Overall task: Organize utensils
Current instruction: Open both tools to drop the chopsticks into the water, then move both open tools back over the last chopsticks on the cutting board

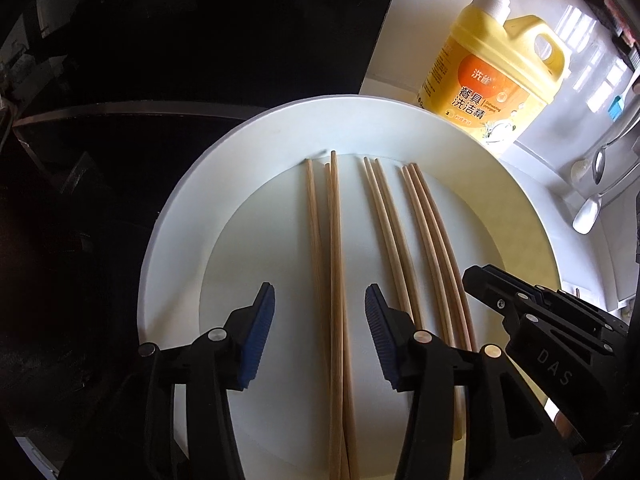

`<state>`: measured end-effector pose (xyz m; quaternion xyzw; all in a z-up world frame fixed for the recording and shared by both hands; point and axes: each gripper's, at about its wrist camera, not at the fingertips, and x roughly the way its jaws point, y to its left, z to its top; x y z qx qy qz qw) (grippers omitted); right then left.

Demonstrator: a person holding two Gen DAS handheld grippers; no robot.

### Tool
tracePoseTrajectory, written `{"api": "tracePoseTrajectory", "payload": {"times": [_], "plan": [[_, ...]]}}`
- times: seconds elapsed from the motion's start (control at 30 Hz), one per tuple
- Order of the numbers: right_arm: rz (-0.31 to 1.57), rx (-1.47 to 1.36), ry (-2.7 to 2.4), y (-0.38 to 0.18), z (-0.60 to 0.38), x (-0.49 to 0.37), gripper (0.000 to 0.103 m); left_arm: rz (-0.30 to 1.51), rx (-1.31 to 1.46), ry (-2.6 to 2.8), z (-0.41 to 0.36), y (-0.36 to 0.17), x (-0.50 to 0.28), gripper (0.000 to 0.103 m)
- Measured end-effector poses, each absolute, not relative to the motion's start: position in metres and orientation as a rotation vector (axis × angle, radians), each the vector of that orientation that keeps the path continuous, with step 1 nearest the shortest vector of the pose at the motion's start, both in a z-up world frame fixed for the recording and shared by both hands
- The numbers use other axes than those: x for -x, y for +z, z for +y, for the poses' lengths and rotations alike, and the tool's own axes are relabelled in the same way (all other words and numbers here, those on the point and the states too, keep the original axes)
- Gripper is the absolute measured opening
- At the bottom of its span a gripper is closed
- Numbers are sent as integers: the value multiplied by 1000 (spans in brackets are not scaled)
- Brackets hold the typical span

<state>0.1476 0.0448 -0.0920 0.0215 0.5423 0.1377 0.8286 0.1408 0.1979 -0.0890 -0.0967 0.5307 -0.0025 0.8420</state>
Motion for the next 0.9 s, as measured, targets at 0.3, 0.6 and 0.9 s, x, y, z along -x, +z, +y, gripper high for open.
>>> {"api": "tracePoseTrajectory", "payload": {"times": [0.3,0.6,0.9], "plan": [[1112,-60,304,-79,37,-136,25,1089,191,30,201,-76,-128,61],[1086,-58,312,-67,31,-117,38,1049,184,60,201,-61,-105,67],[1053,-55,331,-52,19,-90,51,1013,181,102,197,-42,-77,80]]}}
